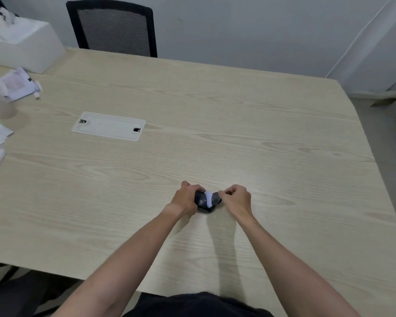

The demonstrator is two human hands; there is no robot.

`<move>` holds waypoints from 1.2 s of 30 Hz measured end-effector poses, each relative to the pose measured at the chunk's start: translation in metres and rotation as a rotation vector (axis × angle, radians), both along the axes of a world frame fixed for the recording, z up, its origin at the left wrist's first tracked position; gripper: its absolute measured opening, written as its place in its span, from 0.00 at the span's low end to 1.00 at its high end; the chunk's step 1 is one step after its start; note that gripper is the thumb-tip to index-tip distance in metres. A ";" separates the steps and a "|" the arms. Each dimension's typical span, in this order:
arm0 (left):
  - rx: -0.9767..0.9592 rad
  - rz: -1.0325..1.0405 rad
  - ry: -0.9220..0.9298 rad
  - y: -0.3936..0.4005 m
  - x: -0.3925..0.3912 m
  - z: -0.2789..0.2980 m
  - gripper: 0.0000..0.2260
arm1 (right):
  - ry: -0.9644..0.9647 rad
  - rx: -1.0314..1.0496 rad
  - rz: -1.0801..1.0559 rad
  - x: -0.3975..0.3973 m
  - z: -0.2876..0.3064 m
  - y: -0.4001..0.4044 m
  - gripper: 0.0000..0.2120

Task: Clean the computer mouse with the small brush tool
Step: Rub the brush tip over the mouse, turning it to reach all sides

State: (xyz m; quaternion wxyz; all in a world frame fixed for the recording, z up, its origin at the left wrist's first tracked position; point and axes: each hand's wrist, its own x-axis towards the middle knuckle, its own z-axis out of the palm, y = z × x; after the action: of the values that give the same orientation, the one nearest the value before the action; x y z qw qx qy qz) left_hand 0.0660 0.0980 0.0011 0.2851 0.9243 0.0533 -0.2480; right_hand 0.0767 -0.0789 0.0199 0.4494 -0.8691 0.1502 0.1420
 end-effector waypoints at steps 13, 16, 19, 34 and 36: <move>0.036 -0.082 -0.011 0.007 0.007 0.005 0.29 | -0.153 -0.064 0.235 -0.008 0.003 0.013 0.05; 0.065 -0.097 -0.032 0.008 0.004 0.003 0.31 | -0.164 -0.115 0.113 -0.003 0.004 0.010 0.06; 0.026 -0.106 -0.019 0.011 0.003 0.000 0.27 | -0.133 -0.019 0.152 -0.001 0.006 0.012 0.05; -0.132 0.423 -0.052 -0.020 -0.052 -0.006 0.51 | -0.081 -0.002 0.188 -0.007 -0.004 0.004 0.05; -0.121 0.472 -0.075 -0.029 -0.056 -0.008 0.47 | -0.078 -0.062 0.170 -0.005 -0.007 0.002 0.04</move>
State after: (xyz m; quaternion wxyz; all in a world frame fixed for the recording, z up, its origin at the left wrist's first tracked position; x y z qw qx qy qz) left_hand 0.0096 0.0694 -0.0067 0.3916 0.8762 0.2421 -0.1429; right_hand 0.0715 -0.0771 0.0128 0.4143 -0.8970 0.0627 0.1408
